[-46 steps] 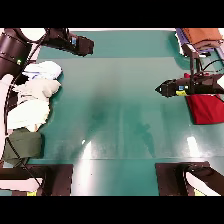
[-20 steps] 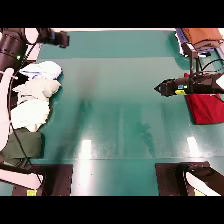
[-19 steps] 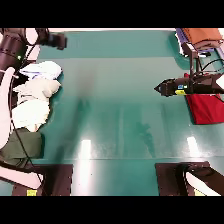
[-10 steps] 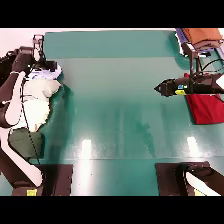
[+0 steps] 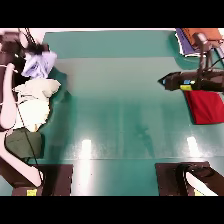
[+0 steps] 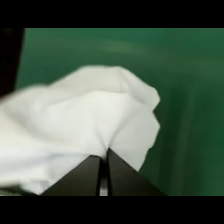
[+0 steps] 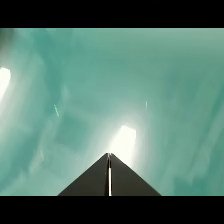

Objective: Fold the shirts.

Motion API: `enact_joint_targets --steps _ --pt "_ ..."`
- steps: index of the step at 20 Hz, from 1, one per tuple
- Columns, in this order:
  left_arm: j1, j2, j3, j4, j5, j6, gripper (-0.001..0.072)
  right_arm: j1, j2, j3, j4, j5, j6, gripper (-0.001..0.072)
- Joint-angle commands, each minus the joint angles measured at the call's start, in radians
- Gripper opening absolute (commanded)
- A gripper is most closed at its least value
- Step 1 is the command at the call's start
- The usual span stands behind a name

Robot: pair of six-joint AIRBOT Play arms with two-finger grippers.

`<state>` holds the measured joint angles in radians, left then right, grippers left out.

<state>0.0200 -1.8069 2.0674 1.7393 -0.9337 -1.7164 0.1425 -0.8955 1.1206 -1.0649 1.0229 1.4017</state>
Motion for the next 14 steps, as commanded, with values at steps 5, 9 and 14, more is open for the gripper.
enact_joint_targets --steps 5,9,14 --pt "-0.242 0.483 -0.026 -0.019 -0.06 0.124 0.0022 -0.038 0.01 0.303 -0.009 0.003 0.013 0.0019" --pt "-0.5 0.522 -0.04 -0.023 -0.204 0.174 0.0022 -0.095 -0.049 0.464 -0.007 0.112 0.014 0.0019" --pt "-0.787 0.466 -0.224 -0.208 -0.126 0.234 0.0028 -0.102 -0.117 0.617 -0.007 0.198 0.013 0.0019"
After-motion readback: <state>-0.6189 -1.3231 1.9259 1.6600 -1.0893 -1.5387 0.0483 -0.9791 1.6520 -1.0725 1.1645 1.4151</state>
